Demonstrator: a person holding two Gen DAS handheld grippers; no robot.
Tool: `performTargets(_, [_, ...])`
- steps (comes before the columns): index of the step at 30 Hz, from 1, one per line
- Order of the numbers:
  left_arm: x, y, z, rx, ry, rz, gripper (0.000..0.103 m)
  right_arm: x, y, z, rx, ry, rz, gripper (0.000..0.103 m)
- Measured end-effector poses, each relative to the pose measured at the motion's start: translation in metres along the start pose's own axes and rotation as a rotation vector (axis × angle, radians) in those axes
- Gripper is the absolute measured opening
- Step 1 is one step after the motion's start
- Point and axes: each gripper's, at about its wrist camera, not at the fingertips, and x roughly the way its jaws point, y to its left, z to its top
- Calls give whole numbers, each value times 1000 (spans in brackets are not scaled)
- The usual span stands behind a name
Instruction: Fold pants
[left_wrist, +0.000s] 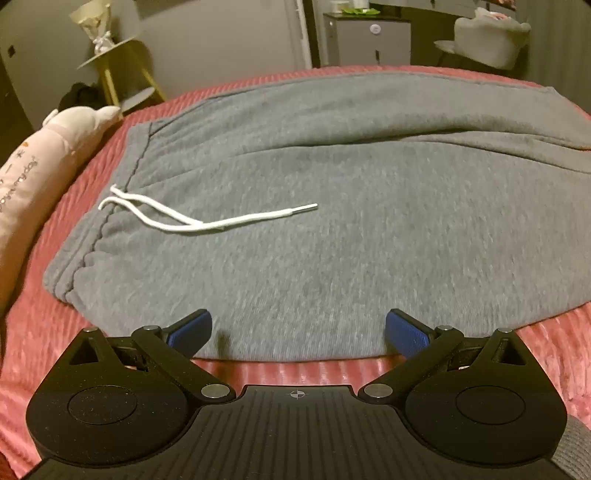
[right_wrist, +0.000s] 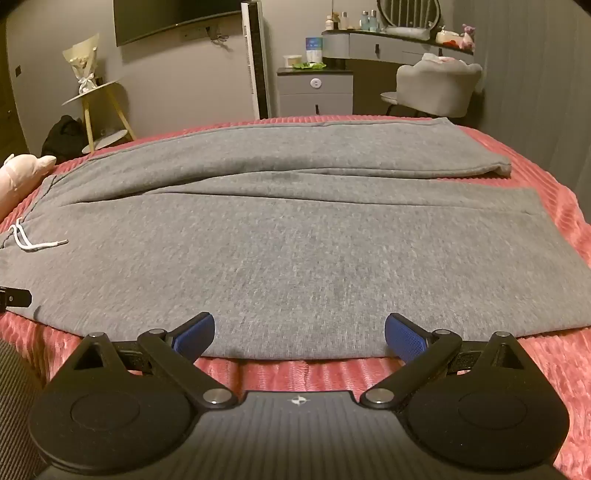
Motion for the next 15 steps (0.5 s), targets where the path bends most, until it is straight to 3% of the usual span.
performTargets(15, [-2, 1, 2, -9, 6, -8, 103, 2, -4, 2, -2, 1, 2, 99])
